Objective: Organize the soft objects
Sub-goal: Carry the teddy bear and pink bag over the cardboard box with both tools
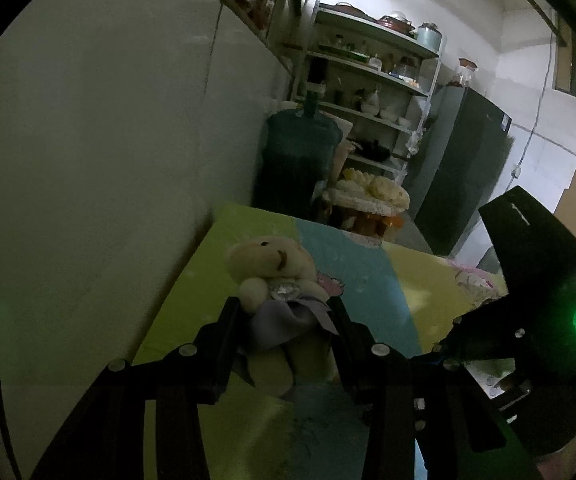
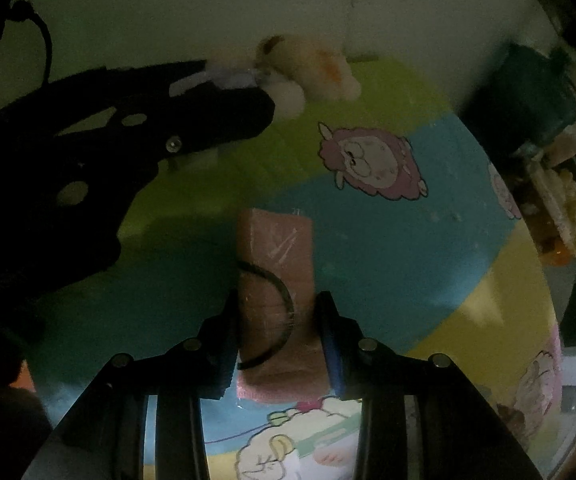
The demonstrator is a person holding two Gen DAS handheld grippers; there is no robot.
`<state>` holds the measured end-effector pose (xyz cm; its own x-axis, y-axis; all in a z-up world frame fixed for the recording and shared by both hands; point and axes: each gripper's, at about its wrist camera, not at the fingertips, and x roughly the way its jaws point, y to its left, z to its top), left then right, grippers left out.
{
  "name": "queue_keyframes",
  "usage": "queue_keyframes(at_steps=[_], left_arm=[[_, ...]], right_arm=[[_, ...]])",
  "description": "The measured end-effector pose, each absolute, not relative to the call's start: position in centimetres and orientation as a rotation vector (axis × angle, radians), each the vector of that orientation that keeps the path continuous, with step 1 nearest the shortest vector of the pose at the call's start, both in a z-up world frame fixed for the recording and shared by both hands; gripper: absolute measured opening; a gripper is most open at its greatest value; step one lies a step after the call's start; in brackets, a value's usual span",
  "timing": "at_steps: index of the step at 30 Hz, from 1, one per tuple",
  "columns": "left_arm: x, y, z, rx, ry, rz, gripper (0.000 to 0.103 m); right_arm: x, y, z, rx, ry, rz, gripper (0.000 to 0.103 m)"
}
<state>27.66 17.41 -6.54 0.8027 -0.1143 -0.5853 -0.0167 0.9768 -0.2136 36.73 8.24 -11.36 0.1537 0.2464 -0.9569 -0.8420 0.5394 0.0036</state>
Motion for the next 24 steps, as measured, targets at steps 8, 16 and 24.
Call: queue_keyframes(at_steps=[8, 16, 24], left_arm=[[25.6, 17.6, -5.2, -0.224, 0.6, -0.045, 0.043], [23.2, 17.4, -3.5, -0.218, 0.557, -0.043, 0.043], [20.7, 17.3, -1.9, -0.217, 0.514, -0.052, 0.043]], right_arm=[[34.8, 8.4, -10.0, -0.598, 1.13, 0.89, 0.037], [31.2, 8.3, -7.7, -0.575, 1.085, 0.907, 0.037], [28.3, 7.0, -5.5, -0.511, 1.043, 0.917, 0.037]])
